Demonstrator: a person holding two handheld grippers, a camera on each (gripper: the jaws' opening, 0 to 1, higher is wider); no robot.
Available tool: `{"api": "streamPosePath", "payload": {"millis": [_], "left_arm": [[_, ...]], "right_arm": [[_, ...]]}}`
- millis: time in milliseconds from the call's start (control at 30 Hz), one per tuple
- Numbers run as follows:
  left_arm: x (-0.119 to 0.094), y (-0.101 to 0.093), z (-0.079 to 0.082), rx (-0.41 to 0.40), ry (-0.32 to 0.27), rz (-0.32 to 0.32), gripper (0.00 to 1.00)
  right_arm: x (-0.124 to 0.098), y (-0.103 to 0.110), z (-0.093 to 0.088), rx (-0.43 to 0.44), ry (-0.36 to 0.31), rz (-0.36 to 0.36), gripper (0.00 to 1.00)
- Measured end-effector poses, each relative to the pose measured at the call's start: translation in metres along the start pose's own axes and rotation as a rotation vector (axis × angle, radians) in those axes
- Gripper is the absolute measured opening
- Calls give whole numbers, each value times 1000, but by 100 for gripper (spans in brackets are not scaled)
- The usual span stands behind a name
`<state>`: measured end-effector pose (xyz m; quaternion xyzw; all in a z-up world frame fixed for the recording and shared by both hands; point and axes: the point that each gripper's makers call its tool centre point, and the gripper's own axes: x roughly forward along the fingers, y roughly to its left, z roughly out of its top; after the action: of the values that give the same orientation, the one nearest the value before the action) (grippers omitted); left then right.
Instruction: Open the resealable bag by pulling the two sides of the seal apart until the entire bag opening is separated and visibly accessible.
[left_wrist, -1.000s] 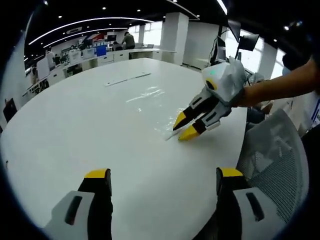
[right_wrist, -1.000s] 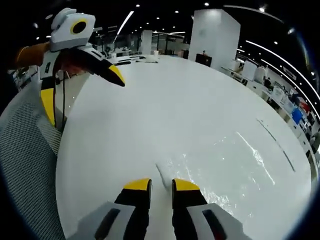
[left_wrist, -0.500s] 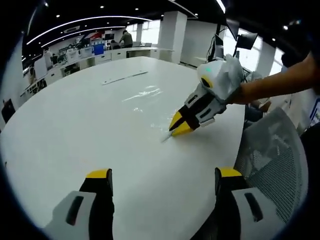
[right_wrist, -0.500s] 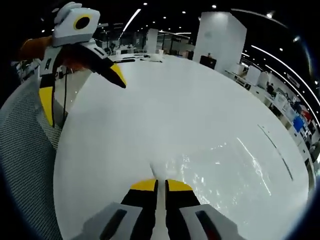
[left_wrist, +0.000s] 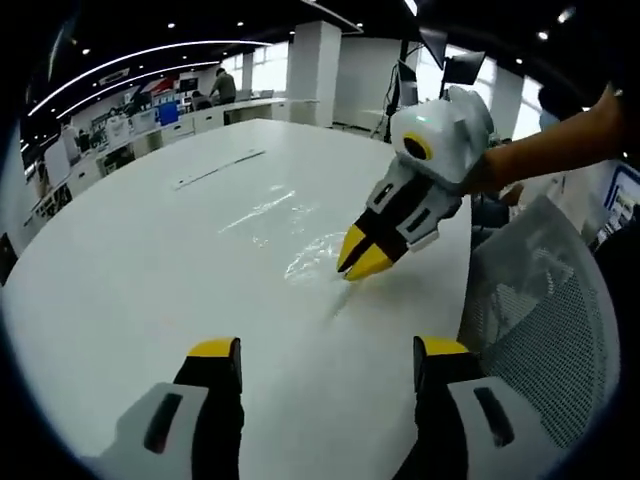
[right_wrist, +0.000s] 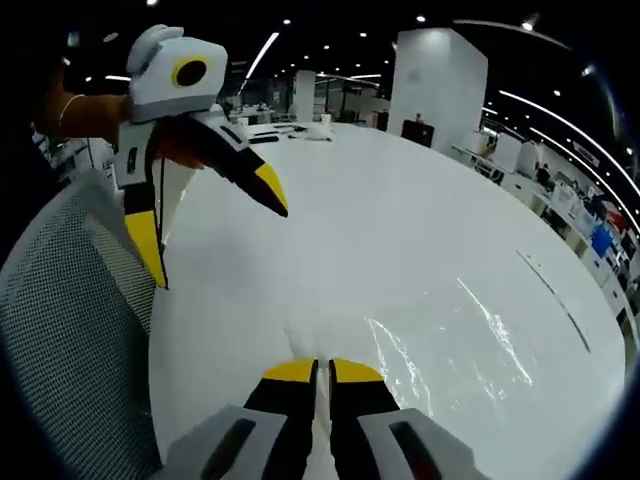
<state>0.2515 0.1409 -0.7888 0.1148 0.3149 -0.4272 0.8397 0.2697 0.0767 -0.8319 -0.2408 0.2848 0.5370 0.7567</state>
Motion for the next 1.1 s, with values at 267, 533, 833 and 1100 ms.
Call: {"api": "streamPosePath", "payload": {"millis": [267,533,833,1100], "left_arm": [[12,-6,4,94,30,-14,60],[18,-14,5,166,62,-26,49],[23,-35,7,281,79,-89,39],[27,-47,2,379,114,-127,29]], "right_arm": [[-6,15,1,13,-4,17,0],[-14,27,5,35,-32,18,0],[-20,42,10,43,-46,41,0],[-23,52,14,69,-64,72,0]]}}
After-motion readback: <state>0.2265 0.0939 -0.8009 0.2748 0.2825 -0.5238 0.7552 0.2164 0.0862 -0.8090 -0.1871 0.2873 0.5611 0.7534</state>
